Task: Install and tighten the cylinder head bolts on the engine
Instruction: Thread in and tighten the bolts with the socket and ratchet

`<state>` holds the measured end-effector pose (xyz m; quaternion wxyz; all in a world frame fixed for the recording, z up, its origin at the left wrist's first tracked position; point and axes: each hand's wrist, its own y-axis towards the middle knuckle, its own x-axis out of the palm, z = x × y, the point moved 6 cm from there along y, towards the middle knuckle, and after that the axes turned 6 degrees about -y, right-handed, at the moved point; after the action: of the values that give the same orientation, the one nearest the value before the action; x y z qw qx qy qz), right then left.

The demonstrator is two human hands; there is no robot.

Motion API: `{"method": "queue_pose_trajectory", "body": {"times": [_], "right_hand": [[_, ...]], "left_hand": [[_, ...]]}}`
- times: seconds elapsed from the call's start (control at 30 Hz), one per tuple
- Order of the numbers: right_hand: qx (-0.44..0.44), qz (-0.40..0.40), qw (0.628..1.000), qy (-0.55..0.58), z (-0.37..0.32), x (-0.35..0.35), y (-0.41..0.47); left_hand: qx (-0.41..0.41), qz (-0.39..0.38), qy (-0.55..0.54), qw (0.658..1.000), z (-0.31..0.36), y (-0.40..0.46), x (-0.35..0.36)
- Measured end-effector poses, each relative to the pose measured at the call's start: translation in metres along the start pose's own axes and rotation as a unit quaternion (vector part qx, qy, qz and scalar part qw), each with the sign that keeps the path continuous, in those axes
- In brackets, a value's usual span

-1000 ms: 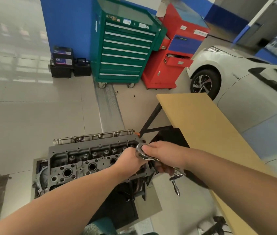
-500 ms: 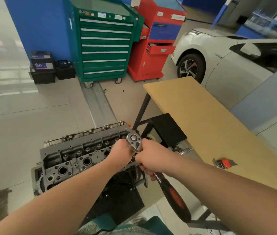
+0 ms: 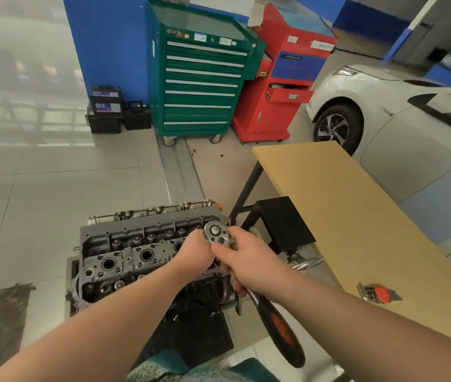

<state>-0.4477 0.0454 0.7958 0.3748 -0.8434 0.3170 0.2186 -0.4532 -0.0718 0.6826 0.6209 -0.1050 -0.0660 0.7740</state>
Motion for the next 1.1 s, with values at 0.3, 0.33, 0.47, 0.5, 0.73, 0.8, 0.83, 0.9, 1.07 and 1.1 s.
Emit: {"method": "queue_pose_trajectory", "body": {"times": [0.3,0.33,0.47,0.5,0.73,0.8,0.83,0.9,1.07,1.1], "right_hand": [[-0.021,0.004,0.998,0.060,0.015,-0.010,0.010],[-0.032,0.010,0.999,0.024,0.015,-0.015,0.012],[-0.017,-0.040,0.998,0.041,0.018,-0.024,0.022],[-0.026,-0.053,0.998,0.023,0.015,-0.028,0.025],[-0.153,-0.072,0.923,-0.347,-0.032,-0.065,0.053],[-0.190,-0.066,0.891,-0.407,-0.044,-0.066,0.059],[-0.201,-0.064,0.882,-0.422,-0.047,-0.065,0.062],[-0.194,-0.067,0.882,-0.423,-0.047,-0.064,0.064],[-0.153,-0.018,0.890,-0.429,-0.022,-0.062,0.053],[-0.147,0.011,0.896,-0.418,-0.015,-0.061,0.049]], "left_hand": [[0.001,0.005,-0.011,1.000,0.004,-0.002,0.001],[0.006,0.004,-0.006,1.000,0.005,-0.002,0.002],[0.026,-0.002,-0.026,0.999,0.009,-0.001,0.001],[0.033,-0.012,-0.037,0.999,0.010,0.000,0.002],[-0.011,-0.026,-0.047,0.999,0.000,0.004,0.006],[-0.010,-0.019,-0.039,0.999,-0.001,0.005,0.003],[-0.009,-0.019,-0.045,0.999,-0.002,0.006,0.002],[-0.004,-0.025,-0.054,0.998,-0.002,0.008,0.001],[0.024,-0.075,-0.035,0.996,0.002,0.014,0.002],[0.033,-0.097,-0.020,0.995,0.004,0.015,0.002]]}}
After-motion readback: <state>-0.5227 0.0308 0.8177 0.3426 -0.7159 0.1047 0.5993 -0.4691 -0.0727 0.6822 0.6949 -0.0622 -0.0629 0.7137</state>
